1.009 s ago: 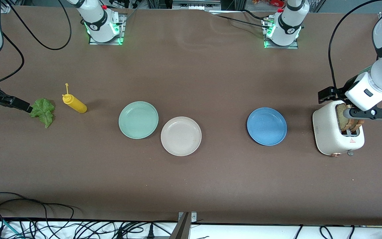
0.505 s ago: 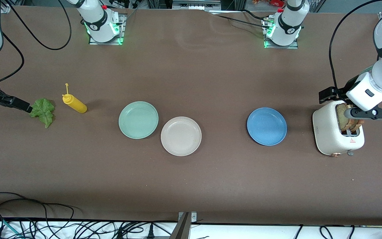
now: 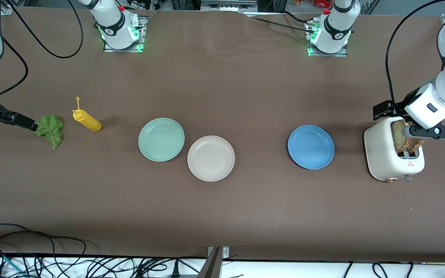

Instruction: Make sandwich on beige plate with both arms

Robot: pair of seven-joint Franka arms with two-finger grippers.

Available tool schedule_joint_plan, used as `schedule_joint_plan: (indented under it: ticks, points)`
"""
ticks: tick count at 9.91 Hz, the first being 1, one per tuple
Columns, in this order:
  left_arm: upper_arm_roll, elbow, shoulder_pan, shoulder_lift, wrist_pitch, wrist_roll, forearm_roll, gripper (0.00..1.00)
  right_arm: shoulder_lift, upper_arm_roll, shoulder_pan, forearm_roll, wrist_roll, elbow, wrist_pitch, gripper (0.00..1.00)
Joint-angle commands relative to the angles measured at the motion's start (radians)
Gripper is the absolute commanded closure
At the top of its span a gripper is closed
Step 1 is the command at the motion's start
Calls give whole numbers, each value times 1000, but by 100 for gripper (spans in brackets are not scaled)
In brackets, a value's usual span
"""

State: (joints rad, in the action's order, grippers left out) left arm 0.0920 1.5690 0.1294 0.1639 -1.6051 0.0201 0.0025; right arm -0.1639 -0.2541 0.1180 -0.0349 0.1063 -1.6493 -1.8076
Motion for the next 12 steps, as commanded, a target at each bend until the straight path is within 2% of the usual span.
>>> schedule_joint_plan:
  ticks: [1,12]
  points:
    - [0,-29,-7,9,20,27,-12,0,3,3,-6,-14,4,2,-4,0]
    - [8,-32,-11,8,16,26,5,0,3,3,-6,-14,4,2,-4,0]
